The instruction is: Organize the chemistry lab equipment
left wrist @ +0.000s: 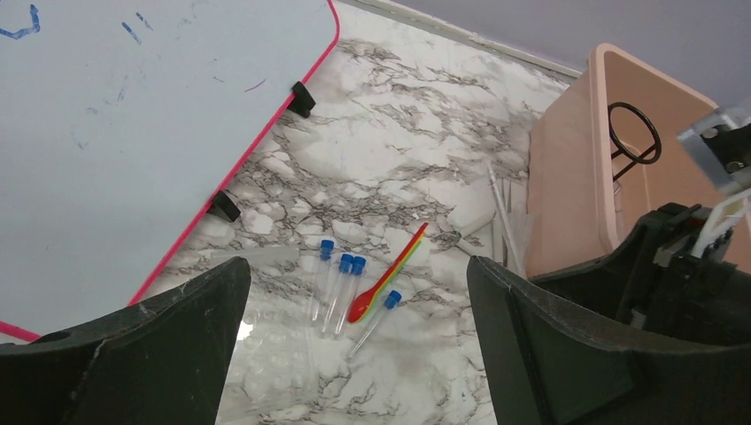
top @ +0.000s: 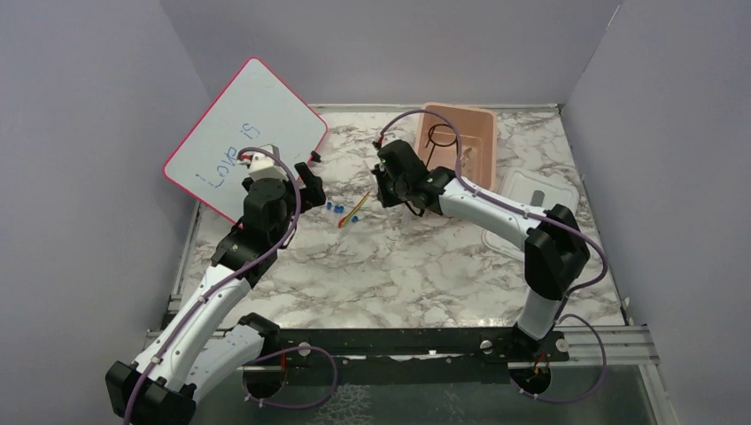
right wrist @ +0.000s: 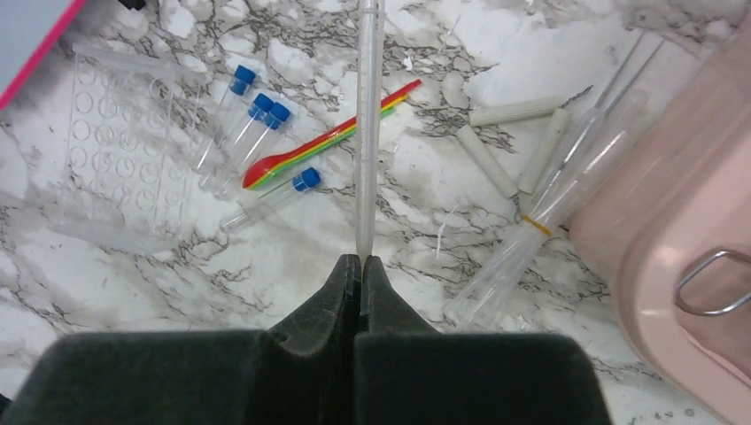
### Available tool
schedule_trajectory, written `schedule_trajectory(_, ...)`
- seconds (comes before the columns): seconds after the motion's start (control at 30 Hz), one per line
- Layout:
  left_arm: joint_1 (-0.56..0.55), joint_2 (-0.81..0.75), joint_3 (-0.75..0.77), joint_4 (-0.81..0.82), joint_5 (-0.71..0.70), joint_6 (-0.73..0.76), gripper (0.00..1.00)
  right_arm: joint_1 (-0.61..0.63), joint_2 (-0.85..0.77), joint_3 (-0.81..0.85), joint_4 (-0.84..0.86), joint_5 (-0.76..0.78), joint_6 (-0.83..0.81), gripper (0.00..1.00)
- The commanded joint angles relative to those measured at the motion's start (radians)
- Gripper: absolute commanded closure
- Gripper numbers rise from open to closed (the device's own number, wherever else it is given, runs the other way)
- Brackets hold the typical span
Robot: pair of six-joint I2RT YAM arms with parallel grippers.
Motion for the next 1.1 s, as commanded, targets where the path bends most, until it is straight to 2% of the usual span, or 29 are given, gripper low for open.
schedule_trajectory(0.0,0.005,-0.006,-0.007,0.001,0.02,-0.005,0.05,-0.004,-0.1,-0.034,-0.003,0.05,-0.007,0.99)
schedule_trajectory(0.27,0.005,-0.001,-0.011,0.029,0.086,0.008,0.05,-0.067,-0.308,-0.052,0.011,0.205,-0.037,0.99)
schedule_trajectory(0.4,0.005,0.003,-0.015,0.052,0.135,0.016,0.05,-0.179,-0.38,-0.09,0.011,0.257,-0.009,0.99)
schedule_trajectory(0.57,0.005,0.015,-0.016,0.067,0.185,0.023,0.05,-0.342,-0.413,-0.134,-0.012,0.243,0.051,0.99)
schedule_trajectory(0.77,0.005,0.035,-0.011,0.06,0.19,0.021,0.05,-0.429,-0.31,-0.129,-0.028,0.198,0.075,0.99)
schedule_trajectory(1.07,0.005,0.073,0.01,0.029,0.188,0.026,0.05,-0.459,-0.106,-0.061,-0.027,0.181,0.065,0.99)
